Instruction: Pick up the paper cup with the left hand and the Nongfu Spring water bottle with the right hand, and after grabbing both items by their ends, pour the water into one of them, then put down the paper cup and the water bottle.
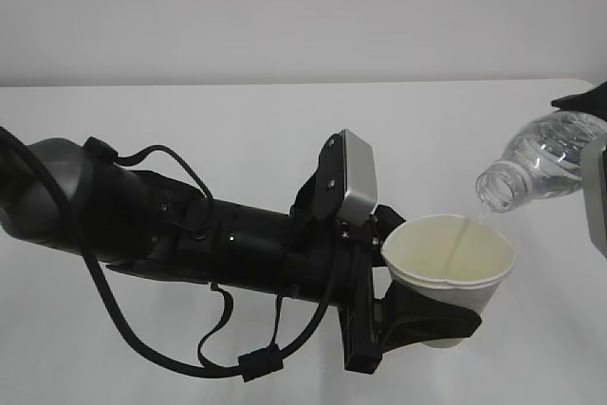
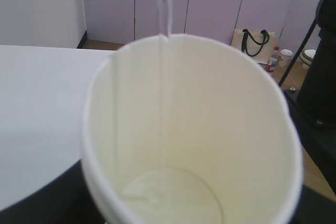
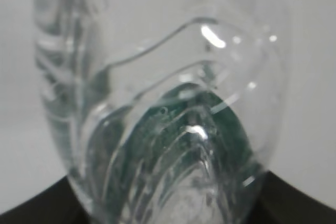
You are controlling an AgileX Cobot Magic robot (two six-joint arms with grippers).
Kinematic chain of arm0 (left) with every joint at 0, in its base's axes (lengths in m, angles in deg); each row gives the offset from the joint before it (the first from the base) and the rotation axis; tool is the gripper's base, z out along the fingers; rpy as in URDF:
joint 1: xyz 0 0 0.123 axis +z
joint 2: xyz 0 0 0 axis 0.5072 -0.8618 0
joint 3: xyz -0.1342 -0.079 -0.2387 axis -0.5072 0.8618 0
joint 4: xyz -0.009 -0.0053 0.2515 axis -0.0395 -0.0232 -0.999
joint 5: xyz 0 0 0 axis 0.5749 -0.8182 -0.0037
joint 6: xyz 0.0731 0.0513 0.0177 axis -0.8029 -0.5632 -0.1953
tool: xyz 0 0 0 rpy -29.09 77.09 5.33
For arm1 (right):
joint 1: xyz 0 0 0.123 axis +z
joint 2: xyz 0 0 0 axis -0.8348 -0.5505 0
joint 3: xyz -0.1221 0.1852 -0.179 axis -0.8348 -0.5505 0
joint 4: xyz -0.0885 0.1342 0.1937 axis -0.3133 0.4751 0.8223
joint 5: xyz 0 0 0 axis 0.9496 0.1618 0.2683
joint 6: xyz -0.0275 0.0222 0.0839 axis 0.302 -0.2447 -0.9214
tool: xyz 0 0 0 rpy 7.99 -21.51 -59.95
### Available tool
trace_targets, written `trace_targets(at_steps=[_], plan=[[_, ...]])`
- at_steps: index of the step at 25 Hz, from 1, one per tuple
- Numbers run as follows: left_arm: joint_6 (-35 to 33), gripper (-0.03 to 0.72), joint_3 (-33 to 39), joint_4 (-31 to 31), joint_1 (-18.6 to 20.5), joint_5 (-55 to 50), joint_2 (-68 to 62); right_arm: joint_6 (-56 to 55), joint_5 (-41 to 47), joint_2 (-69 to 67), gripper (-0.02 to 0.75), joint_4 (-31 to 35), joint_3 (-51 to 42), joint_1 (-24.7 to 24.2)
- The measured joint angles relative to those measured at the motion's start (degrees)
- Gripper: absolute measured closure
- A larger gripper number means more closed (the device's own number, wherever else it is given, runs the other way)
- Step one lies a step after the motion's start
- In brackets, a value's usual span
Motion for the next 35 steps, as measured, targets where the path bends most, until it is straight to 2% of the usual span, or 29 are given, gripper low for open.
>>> trace_targets(at_steps=[35], plan=[[0.00,0.212,0.00,0.00,0.00,0.00,0.00,0.46,0.00,0.00,0.323,0.00,0.00,0.00]])
